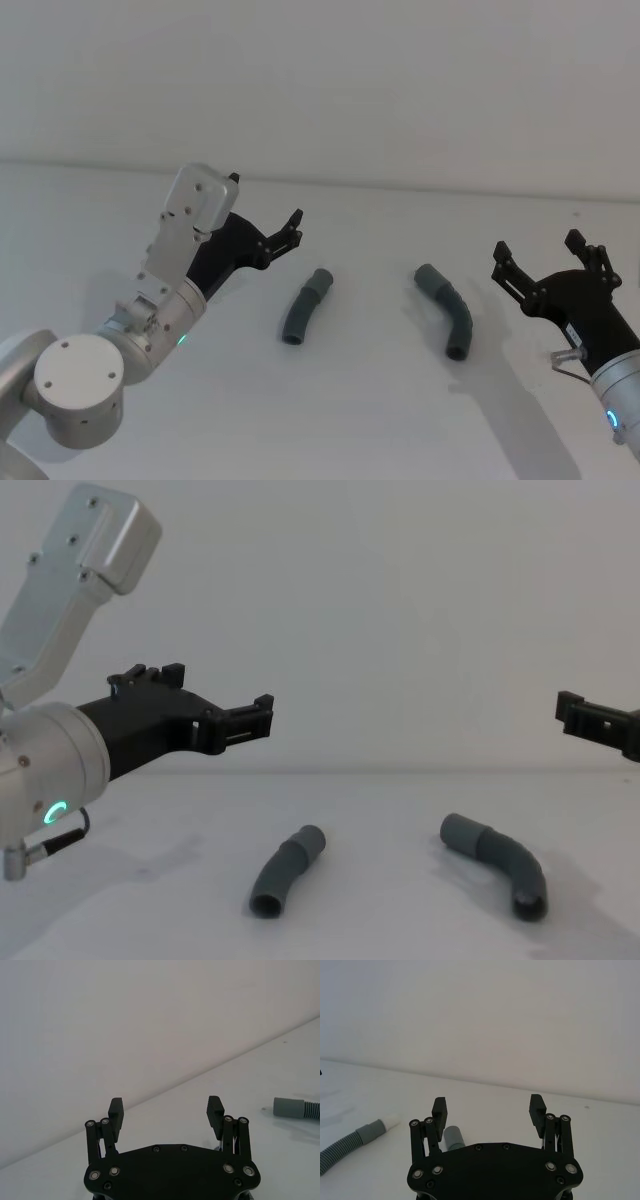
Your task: Use both hands to pick up one end of the pipe from the table, align the ends, and insert them.
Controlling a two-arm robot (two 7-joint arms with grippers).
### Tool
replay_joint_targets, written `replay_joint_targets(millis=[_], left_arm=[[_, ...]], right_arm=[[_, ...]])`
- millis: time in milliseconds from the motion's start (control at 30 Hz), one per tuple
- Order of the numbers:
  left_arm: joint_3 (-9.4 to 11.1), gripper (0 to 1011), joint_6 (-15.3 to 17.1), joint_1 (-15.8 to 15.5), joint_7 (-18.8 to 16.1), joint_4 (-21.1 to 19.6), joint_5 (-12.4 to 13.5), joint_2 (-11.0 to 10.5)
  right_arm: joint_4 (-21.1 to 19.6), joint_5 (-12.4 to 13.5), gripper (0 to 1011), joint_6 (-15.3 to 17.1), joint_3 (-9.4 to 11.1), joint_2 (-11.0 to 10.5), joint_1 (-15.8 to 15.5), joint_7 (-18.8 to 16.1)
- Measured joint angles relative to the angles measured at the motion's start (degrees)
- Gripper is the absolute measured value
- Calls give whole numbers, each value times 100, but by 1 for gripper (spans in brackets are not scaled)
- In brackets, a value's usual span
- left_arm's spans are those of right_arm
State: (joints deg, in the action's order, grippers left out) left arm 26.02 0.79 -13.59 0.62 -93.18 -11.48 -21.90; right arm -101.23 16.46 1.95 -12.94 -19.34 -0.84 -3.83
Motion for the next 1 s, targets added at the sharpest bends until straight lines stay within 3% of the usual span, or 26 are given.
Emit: replay_joint_targets(millis=[1000], left_arm=[[0, 1001, 0, 0, 0, 0, 0, 0]], right_arm=[[0, 0, 1003, 0, 0, 0, 0, 0]])
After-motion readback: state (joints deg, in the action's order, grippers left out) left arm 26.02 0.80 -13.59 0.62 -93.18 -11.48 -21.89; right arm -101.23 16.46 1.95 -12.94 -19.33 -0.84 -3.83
